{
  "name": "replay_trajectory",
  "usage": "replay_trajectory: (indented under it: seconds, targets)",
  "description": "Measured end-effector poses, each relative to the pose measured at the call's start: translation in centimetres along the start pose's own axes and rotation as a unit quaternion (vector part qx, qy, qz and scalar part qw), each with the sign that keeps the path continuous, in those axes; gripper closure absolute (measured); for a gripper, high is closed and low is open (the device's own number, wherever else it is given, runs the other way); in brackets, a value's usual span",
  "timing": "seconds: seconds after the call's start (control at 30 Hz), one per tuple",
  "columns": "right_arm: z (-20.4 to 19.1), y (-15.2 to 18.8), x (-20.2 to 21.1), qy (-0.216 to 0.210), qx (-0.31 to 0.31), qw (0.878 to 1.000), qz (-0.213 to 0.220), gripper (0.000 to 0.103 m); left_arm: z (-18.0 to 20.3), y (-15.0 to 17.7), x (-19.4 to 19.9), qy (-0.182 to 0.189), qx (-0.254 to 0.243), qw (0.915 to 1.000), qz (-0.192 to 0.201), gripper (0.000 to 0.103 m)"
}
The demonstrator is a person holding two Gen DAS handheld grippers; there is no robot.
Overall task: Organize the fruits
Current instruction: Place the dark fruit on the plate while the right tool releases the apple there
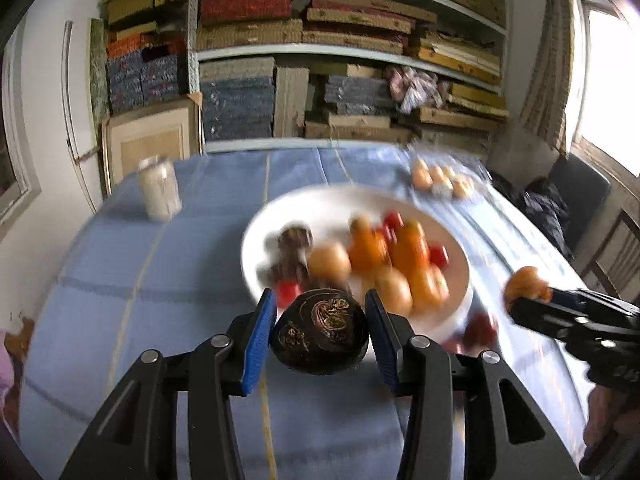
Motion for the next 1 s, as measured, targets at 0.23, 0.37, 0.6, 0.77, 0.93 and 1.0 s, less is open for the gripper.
replay_trajectory:
  seconds: [0.23, 0.37, 0.6, 0.77, 0.93, 1.0]
  targets:
    - [1.4, -6.1, -7.3, 0.037, 0.035, 0.998, -0.028, 0.064, -0.5, -5.2, -7.7, -0.013, 0.001, 0.9996, -0.026, 0.057]
    - [3.7, -7.6, -13.2, 0.067, 0.051, 0.994, -0.069, 0.064, -0.7, -6.5, -12.4, -0.005, 0.009, 0.9987, -0.050, 0.057]
    - [6.3, -7.0, -18.3, 0.072, 0.057, 0.989, -0.114, 0.061, -1.0, -6.8, -16.9, 0.002, 0.013, 0.9976, -0.068, 0.046]
    - [6.8, -8.5, -12.8, 0.054, 0.012, 0.997, -0.046, 0.050, -2.0, -7.1, -13.5, 0.020, 0.042, 0.9980, -0.041, 0.039]
    - [6.4, -8.4, -2.7, 0.020, -0.048, 0.997, 0.059, 0.018, -3.1, -5.7, -6.6, 0.019, 0.069, 0.9974, -0.010, 0.026]
    - [6.2, -6.2, 0.5, 0.010, -0.067, 0.994, 0.082, 0.018, -3.1, -3.9, -4.3, 0.008, 0.067, 0.9977, -0.003, 0.026]
Point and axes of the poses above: each gripper's, at about its wrist camera, not at the fingertips, and x roughly against the way its jaws point, z to its right, y to its underside, the point moved 8 cm from there along -x, roughly the way its jaws point, and after that the axes turned 4 degrees about x, right-handed, at the moved point
